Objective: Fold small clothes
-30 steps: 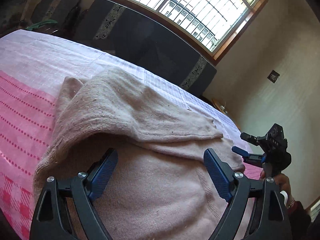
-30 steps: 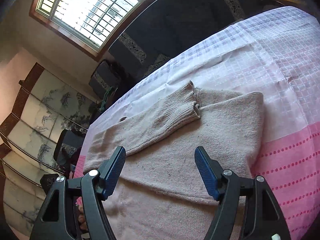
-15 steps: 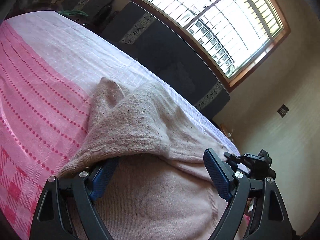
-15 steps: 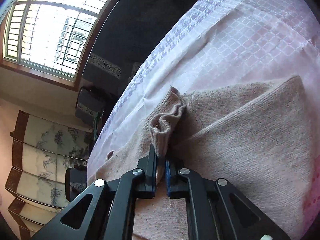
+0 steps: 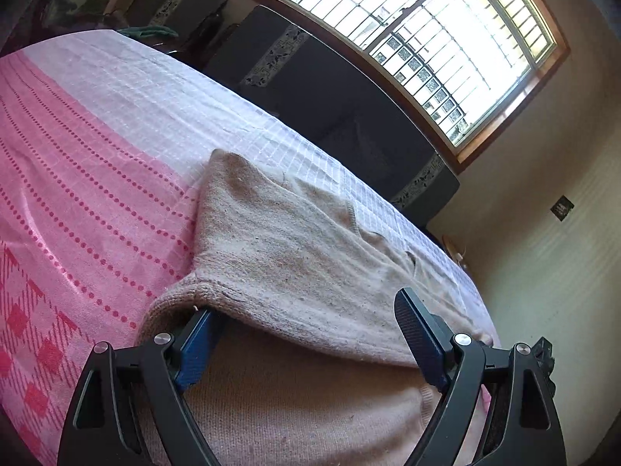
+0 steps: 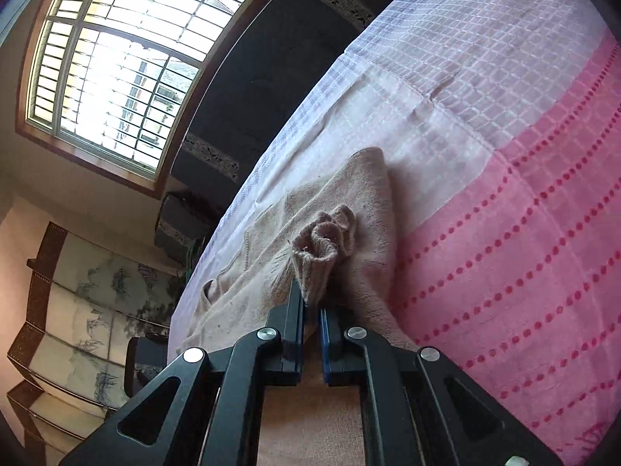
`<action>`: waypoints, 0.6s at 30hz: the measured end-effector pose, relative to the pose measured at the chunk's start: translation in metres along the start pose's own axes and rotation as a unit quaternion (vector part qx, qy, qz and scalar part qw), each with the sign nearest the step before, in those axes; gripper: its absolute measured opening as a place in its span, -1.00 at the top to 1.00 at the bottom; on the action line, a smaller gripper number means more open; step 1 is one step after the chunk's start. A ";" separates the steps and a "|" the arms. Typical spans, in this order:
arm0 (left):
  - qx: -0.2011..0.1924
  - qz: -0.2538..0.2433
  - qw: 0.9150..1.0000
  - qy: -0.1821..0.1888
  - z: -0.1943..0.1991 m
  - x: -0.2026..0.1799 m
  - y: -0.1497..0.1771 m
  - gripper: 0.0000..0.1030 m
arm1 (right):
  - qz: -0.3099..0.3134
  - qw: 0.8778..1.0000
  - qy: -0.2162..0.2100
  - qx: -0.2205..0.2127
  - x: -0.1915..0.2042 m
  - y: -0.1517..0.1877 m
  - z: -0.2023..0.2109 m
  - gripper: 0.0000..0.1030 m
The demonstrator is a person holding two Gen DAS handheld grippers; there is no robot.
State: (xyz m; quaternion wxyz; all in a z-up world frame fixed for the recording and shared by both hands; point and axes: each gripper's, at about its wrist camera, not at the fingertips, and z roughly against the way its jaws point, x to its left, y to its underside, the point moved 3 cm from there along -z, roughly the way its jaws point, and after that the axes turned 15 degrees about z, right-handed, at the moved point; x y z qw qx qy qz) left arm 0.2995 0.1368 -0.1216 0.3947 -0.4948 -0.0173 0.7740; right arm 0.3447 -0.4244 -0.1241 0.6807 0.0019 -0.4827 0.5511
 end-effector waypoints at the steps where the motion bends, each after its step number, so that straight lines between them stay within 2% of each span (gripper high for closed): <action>1: -0.002 -0.001 1.000 -0.005 -0.001 0.000 0.000 -0.68 | -0.004 1.000 -0.006 -0.001 -0.003 0.001 -0.001 0.85; 4: 0.001 -0.005 1.000 -0.020 -0.007 0.000 -0.002 -0.68 | 0.000 1.000 -0.017 -0.010 -0.003 0.003 0.002 0.85; 8: -0.005 0.002 1.000 -0.021 -0.008 0.003 -0.004 -0.68 | 0.003 1.000 -0.025 -0.017 0.006 -0.007 0.002 0.85; 11: -0.011 0.009 1.000 -0.021 -0.006 0.006 -0.006 -0.68 | 0.044 0.997 -0.050 -0.049 0.027 -0.018 0.012 0.85; 13: -0.010 0.009 1.000 -0.019 -0.006 0.007 -0.006 -0.68 | 0.058 0.996 -0.040 -0.048 0.023 -0.020 0.008 0.85; 15: -0.004 0.009 1.000 -0.023 -0.008 0.007 -0.005 -0.68 | 0.021 0.999 -0.026 -0.029 0.000 -0.014 -0.001 0.85; 17: -0.004 0.009 1.000 -0.022 -0.007 0.008 -0.006 -0.68 | -0.014 0.999 -0.043 -0.028 -0.013 -0.008 -0.002 0.85; 18: -0.003 0.009 1.000 -0.023 -0.007 0.008 -0.006 -0.68 | -0.010 0.999 -0.042 -0.029 -0.012 -0.009 0.000 0.85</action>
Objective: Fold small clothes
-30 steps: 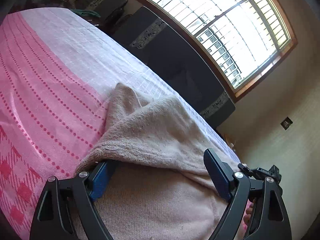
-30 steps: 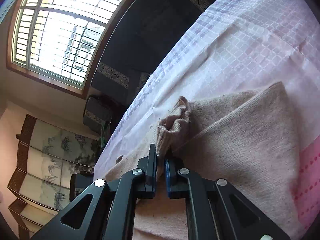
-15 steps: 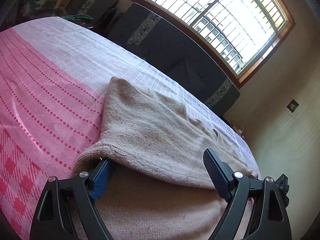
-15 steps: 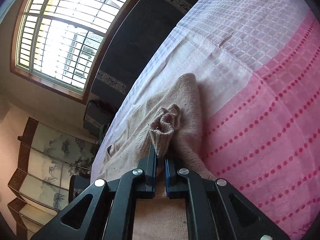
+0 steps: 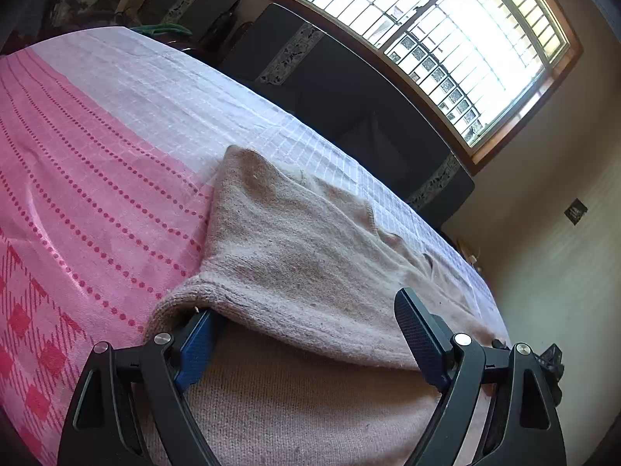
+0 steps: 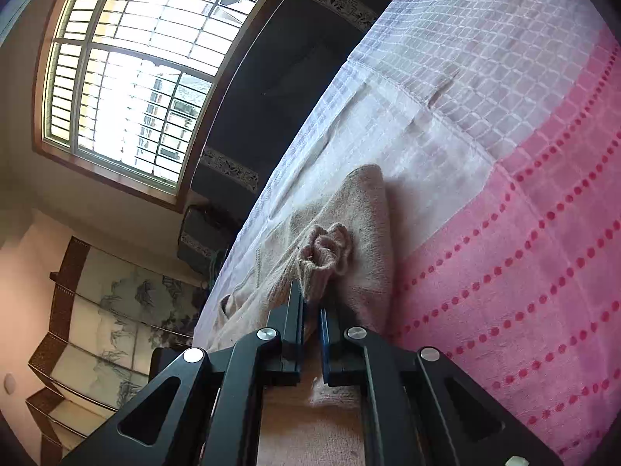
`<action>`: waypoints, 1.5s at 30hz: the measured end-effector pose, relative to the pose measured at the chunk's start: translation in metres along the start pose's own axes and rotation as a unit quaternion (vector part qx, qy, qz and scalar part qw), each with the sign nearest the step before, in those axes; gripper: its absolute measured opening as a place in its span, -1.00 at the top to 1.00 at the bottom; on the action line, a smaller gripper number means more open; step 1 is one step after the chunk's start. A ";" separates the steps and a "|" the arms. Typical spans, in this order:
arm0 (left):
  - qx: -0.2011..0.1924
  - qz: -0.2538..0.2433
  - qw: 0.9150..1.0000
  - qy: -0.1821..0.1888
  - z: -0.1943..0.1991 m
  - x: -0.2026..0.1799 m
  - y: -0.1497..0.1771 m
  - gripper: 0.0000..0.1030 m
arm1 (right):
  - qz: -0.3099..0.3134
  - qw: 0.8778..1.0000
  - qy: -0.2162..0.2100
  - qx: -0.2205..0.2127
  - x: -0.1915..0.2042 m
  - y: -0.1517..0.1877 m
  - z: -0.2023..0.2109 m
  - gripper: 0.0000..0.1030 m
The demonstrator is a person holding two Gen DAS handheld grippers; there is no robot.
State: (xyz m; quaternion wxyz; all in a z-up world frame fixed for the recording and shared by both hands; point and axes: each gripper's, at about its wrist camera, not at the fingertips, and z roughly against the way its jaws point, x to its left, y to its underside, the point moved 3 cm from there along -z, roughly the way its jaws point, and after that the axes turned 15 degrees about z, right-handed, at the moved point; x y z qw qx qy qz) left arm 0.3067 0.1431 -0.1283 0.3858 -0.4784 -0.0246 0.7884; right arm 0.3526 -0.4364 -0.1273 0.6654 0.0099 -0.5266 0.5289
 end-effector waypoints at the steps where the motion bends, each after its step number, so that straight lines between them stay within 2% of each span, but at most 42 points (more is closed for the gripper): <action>1: 0.000 -0.001 1.000 -0.002 0.000 0.000 0.000 -0.68 | 0.010 1.000 0.004 0.002 0.005 -0.002 -0.001 0.85; 3: -0.002 -0.001 1.000 -0.002 0.000 -0.001 0.000 -0.68 | 0.007 1.000 0.002 0.007 0.012 -0.009 -0.006 0.85; 5: -0.007 0.004 1.000 0.000 0.001 -0.001 -0.001 -0.68 | -0.010 1.000 -0.029 -0.005 0.025 -0.021 -0.009 0.85; 6: -0.009 0.007 1.000 0.001 0.001 0.000 -0.002 -0.68 | -0.011 0.998 -0.052 -0.018 0.038 -0.032 -0.009 0.85; 8: -0.011 0.009 1.000 0.001 0.001 0.001 -0.003 -0.68 | 0.006 0.989 -0.133 -0.069 0.070 -0.052 0.000 0.85; 9: -0.011 0.009 1.000 0.001 0.001 0.000 -0.003 -0.68 | 0.042 0.987 -0.129 -0.087 0.083 -0.058 0.007 0.86; 10: -0.011 0.009 1.000 0.000 0.001 0.000 -0.002 -0.68 | 0.069 0.988 -0.101 -0.090 0.086 -0.060 0.008 0.86; 13: -0.009 0.008 1.000 0.000 0.001 -0.001 -0.002 -0.68 | 0.033 0.999 -0.021 -0.029 0.037 -0.035 -0.012 0.85; 15: -0.009 0.007 1.000 -0.003 0.001 -0.002 -0.002 -0.68 | 0.022 1.000 0.011 -0.012 0.012 -0.016 -0.012 0.85; 18: -0.009 0.006 1.000 -0.004 0.001 -0.003 -0.002 -0.68 | 0.003 1.000 0.009 -0.012 -0.001 -0.006 -0.005 0.85; 23: -0.009 0.005 1.000 -0.005 0.001 -0.003 -0.002 -0.68 | 0.042 0.998 0.043 0.001 0.008 -0.008 -0.004 0.85; 30: -0.007 -0.002 1.000 -0.016 -0.002 -0.005 -0.001 -0.68 | 0.036 0.996 0.074 0.028 0.000 -0.003 -0.011 0.91; 36: -0.003 -0.005 1.000 -0.015 -0.004 -0.006 -0.001 -0.70 | 0.017 0.998 0.055 0.021 -0.009 0.000 -0.009 0.94; 39: 0.001 -0.001 1.000 -0.008 -0.004 -0.004 -0.002 -0.71 | 0.001 0.999 0.035 0.019 -0.009 0.003 0.003 0.76; 41: 0.014 -0.026 0.999 -0.026 -0.005 -0.011 0.000 -0.71 | 0.008 0.999 0.034 -0.008 -0.001 0.011 0.032 0.57; 43: 0.025 -0.053 0.997 -0.045 0.002 -0.019 0.006 -0.71 | 0.036 0.999 0.035 -0.020 0.010 0.025 0.065 0.23; 44: 0.027 -0.058 0.997 -0.047 0.011 -0.022 0.011 -0.72 | 0.050 0.998 0.025 -0.021 0.015 0.037 0.084 0.18; 45: 0.031 -0.061 0.997 -0.036 0.022 -0.025 0.016 -0.72 | 0.061 0.998 0.011 -0.020 0.019 0.050 0.101 0.03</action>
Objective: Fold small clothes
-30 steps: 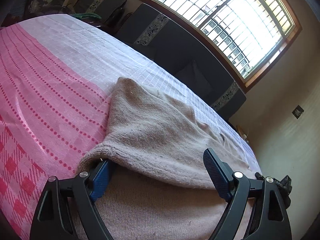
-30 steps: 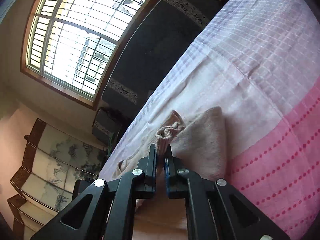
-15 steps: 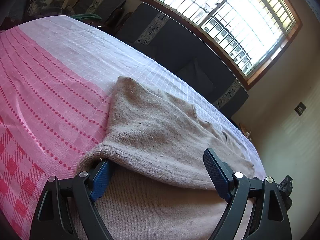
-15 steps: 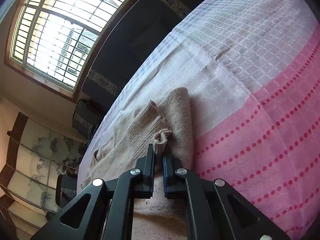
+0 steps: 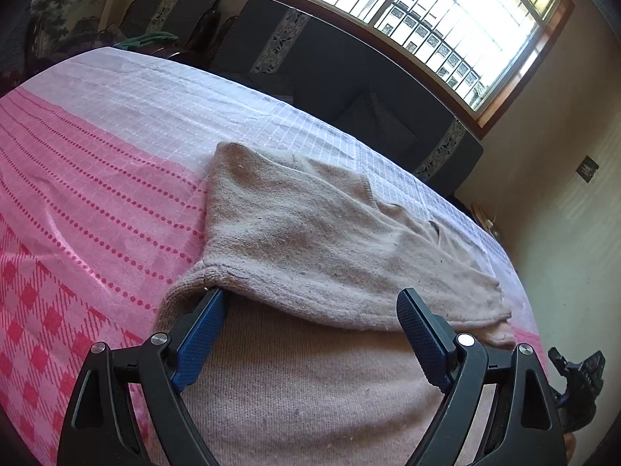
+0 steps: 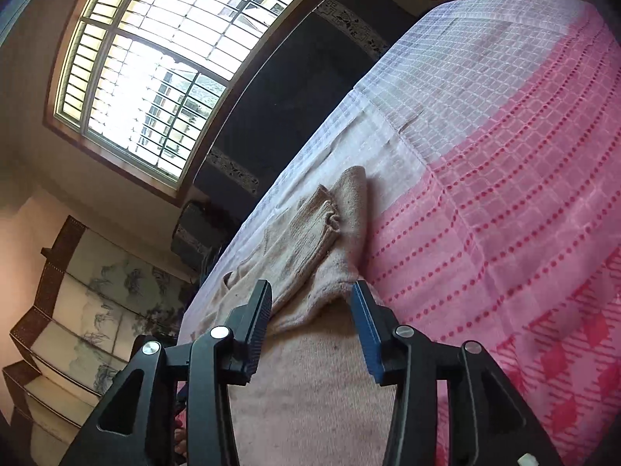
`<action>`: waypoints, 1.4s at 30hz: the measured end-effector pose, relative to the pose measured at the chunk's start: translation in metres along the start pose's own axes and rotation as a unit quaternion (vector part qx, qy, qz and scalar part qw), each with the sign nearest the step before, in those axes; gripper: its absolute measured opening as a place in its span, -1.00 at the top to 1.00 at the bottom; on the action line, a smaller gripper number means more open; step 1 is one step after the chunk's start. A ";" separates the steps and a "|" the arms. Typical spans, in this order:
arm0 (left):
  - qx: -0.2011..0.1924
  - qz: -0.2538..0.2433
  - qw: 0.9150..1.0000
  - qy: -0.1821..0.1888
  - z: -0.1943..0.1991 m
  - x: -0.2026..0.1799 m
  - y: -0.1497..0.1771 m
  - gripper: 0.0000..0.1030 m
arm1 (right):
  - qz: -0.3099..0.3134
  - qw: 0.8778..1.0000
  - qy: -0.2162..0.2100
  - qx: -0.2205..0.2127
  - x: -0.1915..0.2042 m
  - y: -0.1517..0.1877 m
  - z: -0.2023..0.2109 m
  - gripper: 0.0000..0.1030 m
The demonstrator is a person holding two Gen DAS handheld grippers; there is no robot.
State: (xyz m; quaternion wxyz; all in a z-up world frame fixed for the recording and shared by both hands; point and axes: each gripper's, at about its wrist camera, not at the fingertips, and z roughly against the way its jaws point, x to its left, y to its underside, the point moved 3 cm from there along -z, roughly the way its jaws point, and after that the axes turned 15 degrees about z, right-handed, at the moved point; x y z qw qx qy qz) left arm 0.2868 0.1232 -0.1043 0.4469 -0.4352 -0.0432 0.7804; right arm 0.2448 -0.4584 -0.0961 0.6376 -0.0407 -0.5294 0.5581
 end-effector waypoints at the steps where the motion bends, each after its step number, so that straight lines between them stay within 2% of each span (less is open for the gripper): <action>1: 0.004 -0.007 1.000 0.010 0.011 -0.003 0.006 -0.72 | 0.009 1.000 -0.014 0.004 0.004 0.013 0.016 -0.14; 4: 0.011 -0.035 0.999 0.013 0.047 -0.007 0.026 -0.72 | 0.051 0.998 -0.026 0.027 0.014 0.057 0.065 -0.26; 7: 0.028 -0.055 0.998 0.025 0.085 0.004 0.049 -0.72 | 0.087 0.995 -0.001 0.056 0.012 0.097 0.104 -0.27; 10: 0.048 -0.068 0.996 0.031 0.116 0.023 0.069 -0.72 | 0.091 0.993 0.007 0.079 0.004 0.122 0.127 -0.24; 14: 0.072 -0.046 0.996 0.036 0.145 0.055 0.092 -0.72 | 0.097 0.991 0.004 0.087 0.004 0.129 0.137 -0.27; 18: 0.102 -0.022 0.994 0.032 0.158 0.085 0.113 -0.72 | 0.127 0.986 -0.007 0.111 0.018 0.139 0.130 -0.27; 21: 0.121 -0.011 0.992 0.046 0.164 0.096 0.128 -0.71 | 0.148 0.981 -0.017 0.120 0.028 0.147 0.127 -0.27; 27: 0.138 -0.029 0.987 0.076 0.169 0.086 0.148 -0.71 | 0.132 0.983 -0.021 0.125 0.026 0.145 0.125 -0.25; 32: 0.117 -0.075 0.989 0.054 0.169 0.074 0.160 -0.70 | 0.132 0.984 -0.016 0.120 0.028 0.144 0.121 -0.23; 33: 0.111 -0.082 0.989 0.049 0.169 0.073 0.162 -0.70 | 0.131 0.984 -0.019 0.120 0.029 0.144 0.120 -0.13; 34: 0.106 -0.090 0.989 0.043 0.169 0.071 0.164 -0.70 | 0.125 0.984 -0.027 0.122 0.029 0.146 0.118 0.16; 35: 0.101 -0.097 0.990 0.037 0.169 0.070 0.166 -0.69 | 0.112 0.984 -0.034 0.131 0.027 0.149 0.113 0.34; 36: 0.095 -0.103 0.990 0.030 0.169 0.069 0.167 -0.67 | 0.109 0.985 -0.023 0.135 0.025 0.152 0.109 0.63; 37: 0.089 -0.107 0.990 0.024 0.169 0.068 0.169 -0.66 | 0.102 0.986 -0.022 0.133 0.023 0.154 0.107 0.74; 42: 0.077 -0.139 0.987 -0.008 0.164 0.061 0.174 -0.53 | 0.096 0.987 -0.022 0.126 0.020 0.156 0.107 0.79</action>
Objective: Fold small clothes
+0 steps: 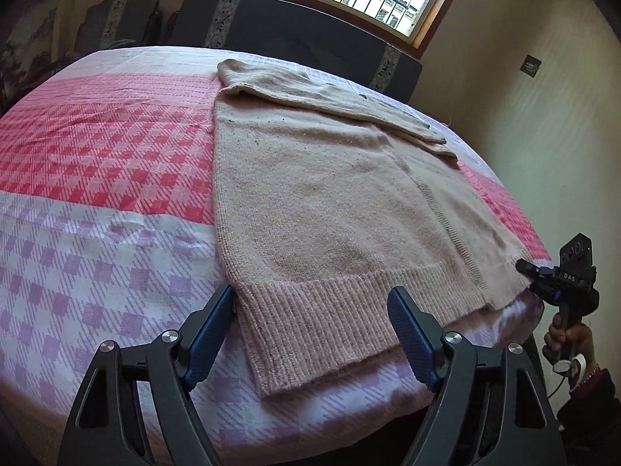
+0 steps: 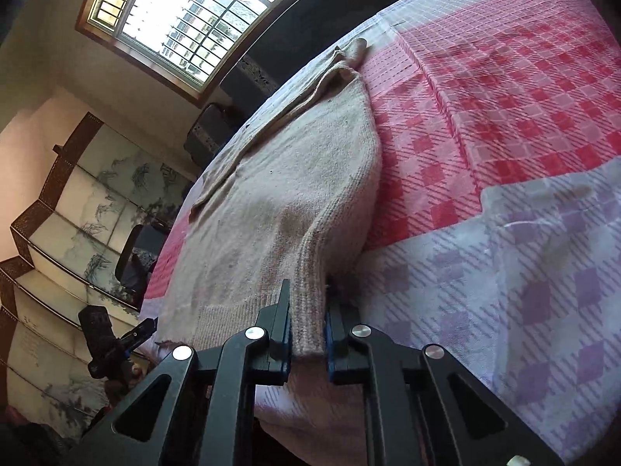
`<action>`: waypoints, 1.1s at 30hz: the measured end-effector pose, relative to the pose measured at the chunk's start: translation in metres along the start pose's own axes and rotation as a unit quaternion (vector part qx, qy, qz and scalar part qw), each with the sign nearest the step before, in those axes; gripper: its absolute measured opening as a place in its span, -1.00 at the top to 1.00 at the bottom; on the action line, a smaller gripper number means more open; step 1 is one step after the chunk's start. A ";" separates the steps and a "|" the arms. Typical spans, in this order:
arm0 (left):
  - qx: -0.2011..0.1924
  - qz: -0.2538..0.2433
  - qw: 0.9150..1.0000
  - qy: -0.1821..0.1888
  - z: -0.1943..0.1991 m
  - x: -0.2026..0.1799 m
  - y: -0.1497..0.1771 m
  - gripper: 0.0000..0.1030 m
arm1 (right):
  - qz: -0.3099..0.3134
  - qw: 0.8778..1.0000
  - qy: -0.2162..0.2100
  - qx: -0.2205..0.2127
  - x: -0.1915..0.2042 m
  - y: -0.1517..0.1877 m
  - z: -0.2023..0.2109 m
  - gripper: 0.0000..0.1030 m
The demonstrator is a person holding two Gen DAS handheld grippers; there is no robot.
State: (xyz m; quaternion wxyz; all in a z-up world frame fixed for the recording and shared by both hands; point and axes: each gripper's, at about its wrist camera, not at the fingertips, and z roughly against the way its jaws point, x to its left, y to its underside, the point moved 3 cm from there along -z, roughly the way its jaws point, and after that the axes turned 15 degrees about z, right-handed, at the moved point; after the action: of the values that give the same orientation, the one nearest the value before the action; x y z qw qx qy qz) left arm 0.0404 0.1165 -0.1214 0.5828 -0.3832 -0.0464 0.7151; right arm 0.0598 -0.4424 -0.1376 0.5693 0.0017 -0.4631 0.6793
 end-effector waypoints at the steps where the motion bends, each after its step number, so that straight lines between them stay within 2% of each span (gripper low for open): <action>1: -0.001 -0.007 1.000 -0.008 -0.002 -0.003 -0.001 -0.53 | 0.001 1.000 0.001 0.001 0.000 0.000 0.000 0.79; 8: -0.013 -0.061 0.996 -0.059 -0.013 -0.018 0.006 -0.53 | 0.005 1.000 -0.019 0.003 0.003 0.002 -0.001 0.79; 13: -0.017 -0.085 0.993 -0.079 -0.018 -0.024 0.009 -0.53 | 0.015 1.000 -0.014 0.010 0.007 0.001 -0.002 0.79; 21: -0.023 -0.097 0.991 -0.088 -0.022 -0.027 0.010 -0.53 | 0.013 1.000 -0.017 0.018 0.011 -0.002 -0.007 0.77; 26: -0.022 -0.102 0.991 -0.081 -0.024 -0.027 0.008 -0.52 | 0.001 1.000 -0.016 0.021 0.010 -0.005 -0.009 0.77; 28: -0.022 -0.105 0.992 -0.073 -0.022 -0.027 0.007 -0.25 | -0.003 1.000 -0.015 0.018 0.010 -0.004 -0.009 0.77; 30: -0.013 -0.098 0.993 -0.061 -0.021 -0.026 0.004 0.46 | 0.000 1.000 -0.017 0.020 0.010 -0.004 -0.009 0.77; 32: 0.010 -0.062 0.998 -0.029 -0.020 -0.019 -0.002 0.70 | -0.005 0.999 -0.019 0.024 0.008 -0.004 -0.010 0.77; 33: 0.015 -0.042 0.999 -0.016 -0.019 -0.014 -0.004 0.71 | -0.007 0.999 -0.021 0.026 0.008 -0.005 -0.010 0.77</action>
State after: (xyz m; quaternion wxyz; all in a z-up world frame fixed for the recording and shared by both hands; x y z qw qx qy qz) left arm 0.0553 0.0980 -0.1256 0.6172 -0.3600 -0.0609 0.6970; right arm 0.0656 -0.4305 -0.1359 0.5643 0.0336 -0.4570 0.6868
